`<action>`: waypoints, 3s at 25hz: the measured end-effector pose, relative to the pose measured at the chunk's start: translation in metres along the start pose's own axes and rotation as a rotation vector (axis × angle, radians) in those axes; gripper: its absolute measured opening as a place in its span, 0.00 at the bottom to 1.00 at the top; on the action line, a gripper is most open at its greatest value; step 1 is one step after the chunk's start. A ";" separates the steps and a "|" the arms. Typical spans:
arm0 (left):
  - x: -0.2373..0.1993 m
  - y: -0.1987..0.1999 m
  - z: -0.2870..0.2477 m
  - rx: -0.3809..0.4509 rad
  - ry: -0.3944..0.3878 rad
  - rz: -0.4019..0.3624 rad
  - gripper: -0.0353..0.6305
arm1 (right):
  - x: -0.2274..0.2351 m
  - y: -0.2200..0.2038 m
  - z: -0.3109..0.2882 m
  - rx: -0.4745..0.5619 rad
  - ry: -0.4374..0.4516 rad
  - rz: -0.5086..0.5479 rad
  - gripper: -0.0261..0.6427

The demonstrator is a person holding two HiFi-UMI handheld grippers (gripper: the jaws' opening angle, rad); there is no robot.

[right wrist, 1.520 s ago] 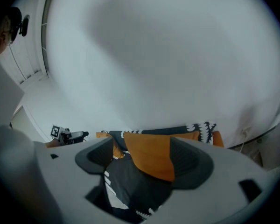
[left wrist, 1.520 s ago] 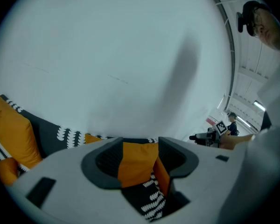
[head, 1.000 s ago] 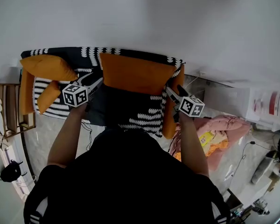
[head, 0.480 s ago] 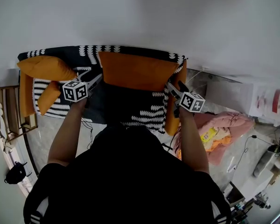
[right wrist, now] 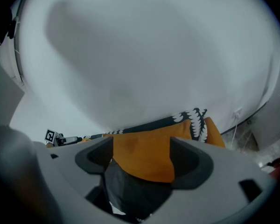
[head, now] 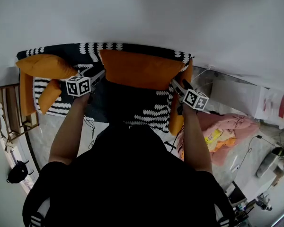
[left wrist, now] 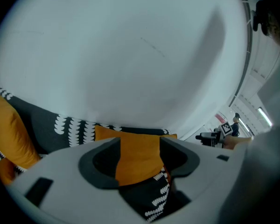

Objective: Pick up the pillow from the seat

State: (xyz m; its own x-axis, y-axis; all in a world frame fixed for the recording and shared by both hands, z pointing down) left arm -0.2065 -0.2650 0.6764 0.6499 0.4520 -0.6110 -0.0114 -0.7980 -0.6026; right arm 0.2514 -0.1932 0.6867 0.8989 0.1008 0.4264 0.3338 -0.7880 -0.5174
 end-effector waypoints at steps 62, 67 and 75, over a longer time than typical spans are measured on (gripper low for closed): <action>-0.157 -0.007 -0.121 0.045 0.158 0.187 0.61 | 0.109 0.008 -0.150 0.014 -0.188 -0.249 0.59; -0.158 -0.013 -0.123 0.072 0.152 0.216 0.59 | 0.112 0.008 -0.157 0.024 -0.168 -0.263 0.59; -0.152 -0.014 -0.128 0.094 0.153 0.210 0.47 | 0.112 0.010 -0.157 0.042 -0.145 -0.281 0.53</action>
State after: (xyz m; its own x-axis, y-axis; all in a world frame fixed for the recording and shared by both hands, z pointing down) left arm -0.2078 -0.3731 0.8433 0.7326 0.2096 -0.6475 -0.2241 -0.8240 -0.5203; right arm 0.3109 -0.2850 0.8460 0.8000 0.3987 0.4483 0.5833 -0.6917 -0.4258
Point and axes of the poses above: the fingertips, and each gripper's own axes: z backward along the fingers, x to its right, y out of its top, the point moved 6 cm from there along z, backward along the fingers, and after that the axes turned 10 degrees about -y, right-handed, at the moved point
